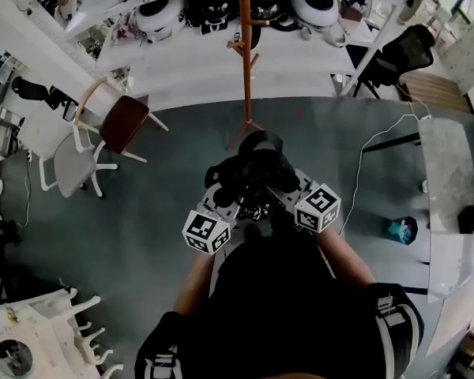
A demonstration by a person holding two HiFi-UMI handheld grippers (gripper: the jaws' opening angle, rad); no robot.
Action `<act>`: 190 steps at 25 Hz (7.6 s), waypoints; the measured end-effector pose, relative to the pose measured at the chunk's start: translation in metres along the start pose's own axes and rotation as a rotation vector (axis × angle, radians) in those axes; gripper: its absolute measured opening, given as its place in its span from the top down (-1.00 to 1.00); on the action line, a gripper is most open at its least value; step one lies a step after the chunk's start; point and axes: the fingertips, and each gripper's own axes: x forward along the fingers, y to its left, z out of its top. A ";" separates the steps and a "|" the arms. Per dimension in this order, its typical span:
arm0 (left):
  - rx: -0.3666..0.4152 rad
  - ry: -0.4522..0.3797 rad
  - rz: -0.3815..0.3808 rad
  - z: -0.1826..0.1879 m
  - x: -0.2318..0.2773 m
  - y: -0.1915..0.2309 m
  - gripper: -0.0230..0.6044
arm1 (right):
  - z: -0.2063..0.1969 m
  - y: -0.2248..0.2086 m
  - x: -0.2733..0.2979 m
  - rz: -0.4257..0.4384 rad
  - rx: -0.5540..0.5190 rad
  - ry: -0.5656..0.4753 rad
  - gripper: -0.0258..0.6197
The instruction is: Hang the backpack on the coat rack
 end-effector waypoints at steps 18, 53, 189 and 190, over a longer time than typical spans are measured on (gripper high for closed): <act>-0.033 -0.003 0.129 0.033 0.093 0.043 0.71 | 0.045 -0.100 0.029 0.088 -0.021 0.044 0.57; -0.090 -0.028 0.319 0.058 0.240 0.061 0.71 | 0.091 -0.246 0.024 0.288 -0.051 0.132 0.57; 0.003 0.555 -0.223 -0.066 0.383 0.481 0.71 | -0.021 -0.461 0.382 -0.350 0.331 0.289 0.57; 0.002 0.558 -0.224 -0.068 0.386 0.482 0.71 | -0.022 -0.463 0.382 -0.353 0.333 0.291 0.57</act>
